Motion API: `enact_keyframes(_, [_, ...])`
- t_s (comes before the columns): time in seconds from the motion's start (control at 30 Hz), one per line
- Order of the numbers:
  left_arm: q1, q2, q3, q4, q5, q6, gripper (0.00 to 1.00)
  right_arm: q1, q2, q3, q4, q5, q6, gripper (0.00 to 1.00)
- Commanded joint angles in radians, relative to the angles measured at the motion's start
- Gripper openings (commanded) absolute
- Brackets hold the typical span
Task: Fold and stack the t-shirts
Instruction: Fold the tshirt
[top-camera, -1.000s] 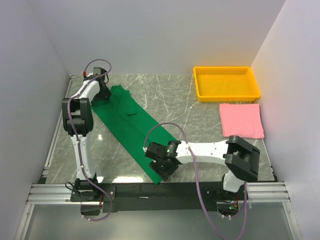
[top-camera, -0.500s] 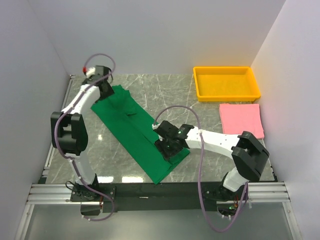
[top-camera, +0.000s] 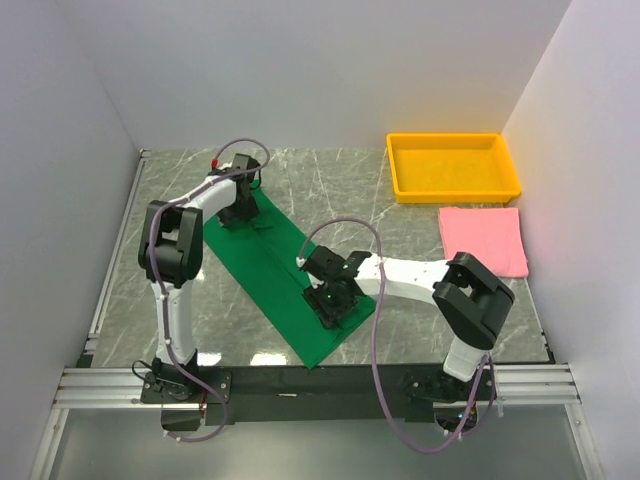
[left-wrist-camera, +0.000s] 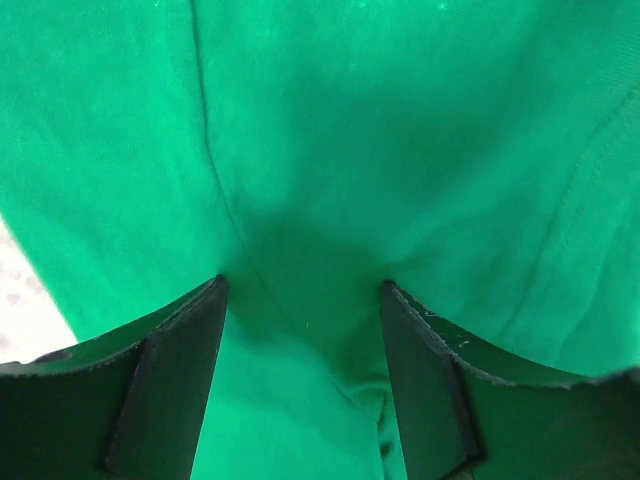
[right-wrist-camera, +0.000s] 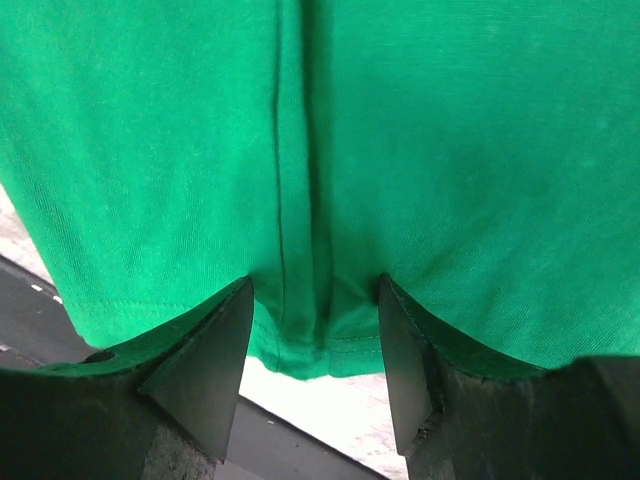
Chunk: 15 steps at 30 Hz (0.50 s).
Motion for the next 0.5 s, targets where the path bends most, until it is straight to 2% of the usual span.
enact_keyframes(0.0, [-0.014,0.08,0.078,-0.001,0.0,0.038,0.69,0.039,0.08,0.014,-0.014,-0.085,0.007,0.59])
enact_keyframes(0.2, [-0.06,0.229,0.247,-0.018,0.023,0.13,0.72,0.149,0.173,0.111,-0.067,-0.162,0.011,0.58])
enact_keyframes(0.37, [-0.143,0.29,0.345,0.035,0.082,0.233,0.83,0.213,0.244,0.249,-0.077,-0.268,0.027,0.57])
enact_keyframes(0.47, [-0.189,0.31,0.384,0.055,0.108,0.276,0.88,0.24,0.295,0.35,-0.132,-0.23,0.018,0.57])
